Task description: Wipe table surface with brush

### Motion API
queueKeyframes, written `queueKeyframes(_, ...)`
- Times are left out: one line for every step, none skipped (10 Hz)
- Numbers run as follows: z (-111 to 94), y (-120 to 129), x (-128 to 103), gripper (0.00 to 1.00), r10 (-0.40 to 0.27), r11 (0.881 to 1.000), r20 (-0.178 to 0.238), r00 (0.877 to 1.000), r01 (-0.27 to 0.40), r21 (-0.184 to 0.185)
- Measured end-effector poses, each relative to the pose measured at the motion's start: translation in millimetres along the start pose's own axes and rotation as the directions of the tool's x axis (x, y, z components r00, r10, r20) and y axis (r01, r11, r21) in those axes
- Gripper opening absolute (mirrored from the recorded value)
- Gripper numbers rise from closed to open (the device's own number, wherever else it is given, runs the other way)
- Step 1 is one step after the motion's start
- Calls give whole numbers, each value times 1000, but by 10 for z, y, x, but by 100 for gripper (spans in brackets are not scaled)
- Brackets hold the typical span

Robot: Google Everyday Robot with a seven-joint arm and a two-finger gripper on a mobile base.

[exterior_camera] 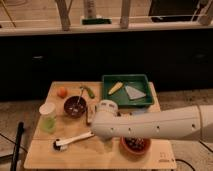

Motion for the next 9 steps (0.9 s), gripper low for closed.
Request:
queueKeyframes(13, -21, -21, 80, -4, 1000, 22, 1000, 4, -10)
queueKeyframes(45, -61, -86, 80, -18, 999, 60, 998, 20, -27)
queueKeyframes(95, -101, -157, 80, -33, 998, 101, 994, 38, -47)
queueKeyframes(132, -132, -230, 80, -48, 997, 120, 992, 55, -58)
queueKeyframes(191, -172, -341, 80, -67, 994, 140, 988, 77, -72)
queueKeyframes(263, -198, -443, 80, -83, 992, 153, 985, 97, -84)
queueKeyframes(324, -208, -485, 80, -90, 990, 160, 983, 106, -92)
queueKeyframes(396, -230, -566, 80, -104, 988, 172, 980, 122, -98)
queueKeyframes(481, -249, -648, 80, -114, 986, 187, 976, 135, -103)
